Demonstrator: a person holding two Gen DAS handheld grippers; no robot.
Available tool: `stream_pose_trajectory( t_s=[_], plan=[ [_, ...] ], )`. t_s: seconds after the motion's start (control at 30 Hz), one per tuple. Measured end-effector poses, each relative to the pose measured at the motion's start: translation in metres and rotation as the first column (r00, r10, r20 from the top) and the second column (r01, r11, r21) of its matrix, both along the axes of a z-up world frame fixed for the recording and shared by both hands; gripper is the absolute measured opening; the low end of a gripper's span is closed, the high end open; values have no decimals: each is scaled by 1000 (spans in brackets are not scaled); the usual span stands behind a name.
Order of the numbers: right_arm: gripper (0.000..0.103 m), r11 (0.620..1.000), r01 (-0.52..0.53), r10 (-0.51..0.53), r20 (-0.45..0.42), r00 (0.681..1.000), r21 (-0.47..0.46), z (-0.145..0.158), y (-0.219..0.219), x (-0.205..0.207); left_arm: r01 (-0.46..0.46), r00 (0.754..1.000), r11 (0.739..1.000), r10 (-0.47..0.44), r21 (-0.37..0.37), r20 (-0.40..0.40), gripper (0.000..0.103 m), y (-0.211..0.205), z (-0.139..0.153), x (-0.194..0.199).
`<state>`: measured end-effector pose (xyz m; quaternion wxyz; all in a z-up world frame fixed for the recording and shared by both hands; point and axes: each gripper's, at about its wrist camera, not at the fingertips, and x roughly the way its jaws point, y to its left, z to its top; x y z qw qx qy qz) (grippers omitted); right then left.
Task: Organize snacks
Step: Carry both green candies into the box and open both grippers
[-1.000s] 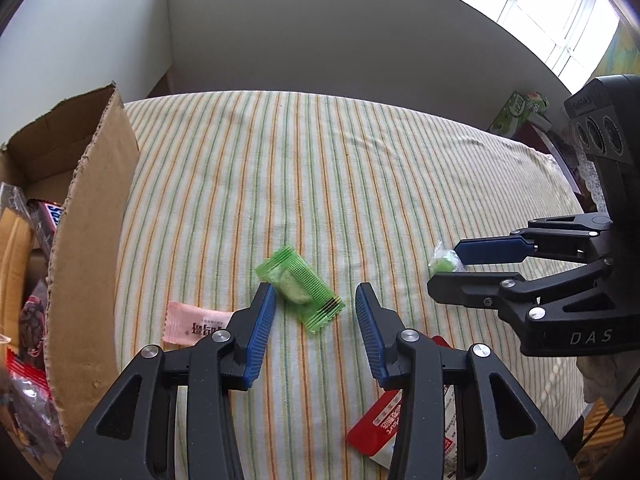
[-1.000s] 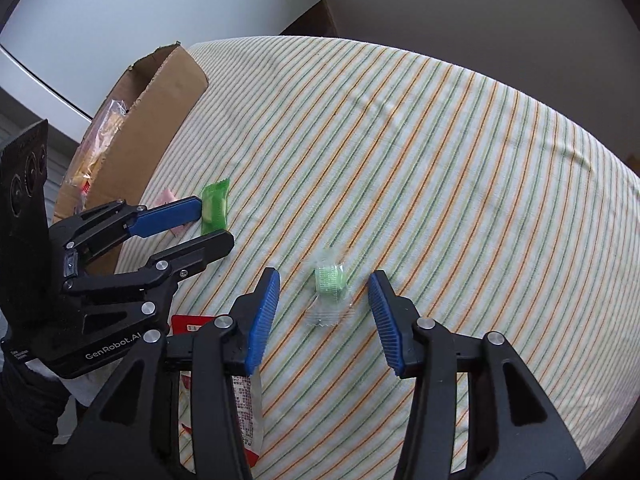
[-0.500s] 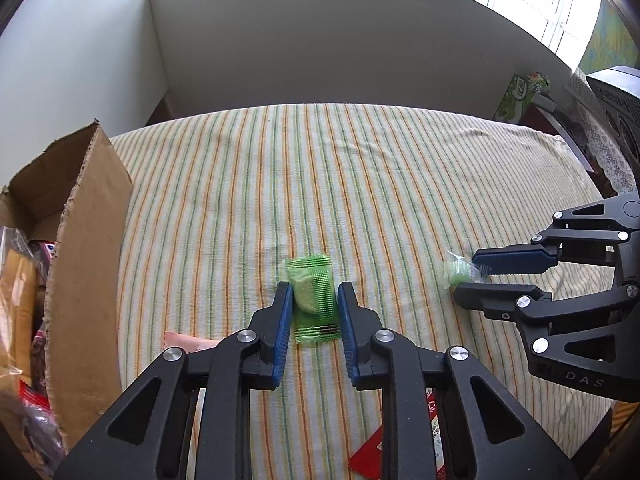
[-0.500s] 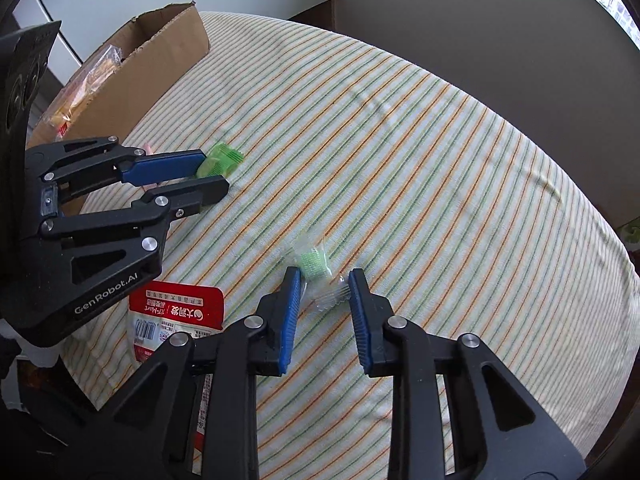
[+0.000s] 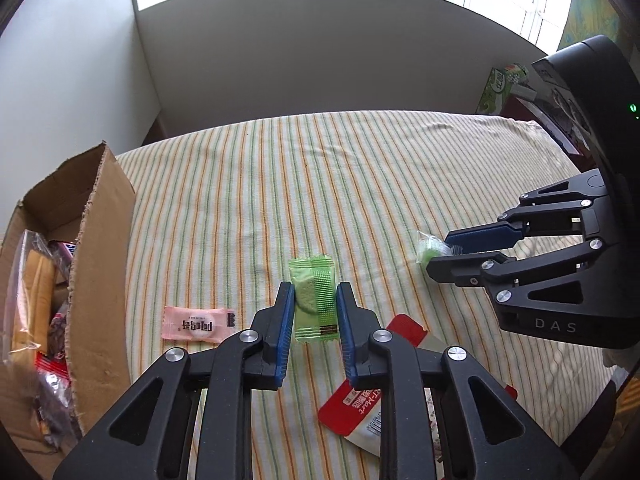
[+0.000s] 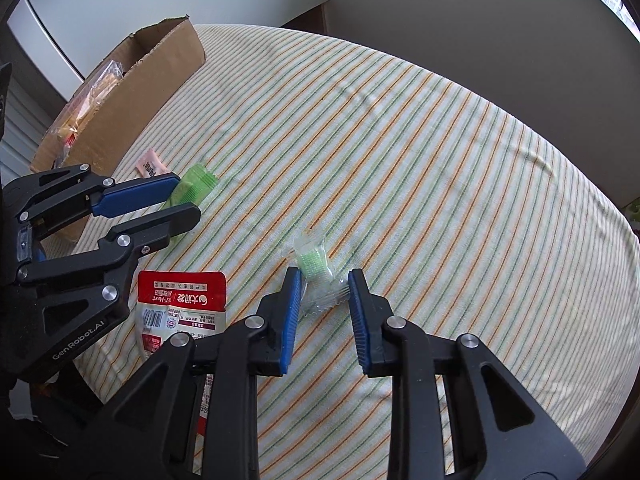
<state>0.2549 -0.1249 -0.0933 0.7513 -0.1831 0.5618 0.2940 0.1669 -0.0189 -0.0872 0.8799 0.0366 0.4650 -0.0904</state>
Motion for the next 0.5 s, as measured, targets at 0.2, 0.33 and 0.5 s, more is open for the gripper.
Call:
stream_pose_trajectory(
  t_s=[0.2, 0.33, 0.5],
  plan=[
    [25, 1000, 15, -15, 8, 1000, 2, 10, -2, -8, 12, 1000, 1000, -12, -17, 20, 20, 2, 10, -13],
    [25, 999, 18, -18, 14, 1000, 27, 24, 4, -12, 11, 999, 999, -9, -42, 41, 20, 10, 21, -23],
    [25, 997, -13, 9, 50, 999, 79, 54, 23, -20, -14, 996, 998, 20, -66, 88, 20, 39, 42, -44]
  ],
)
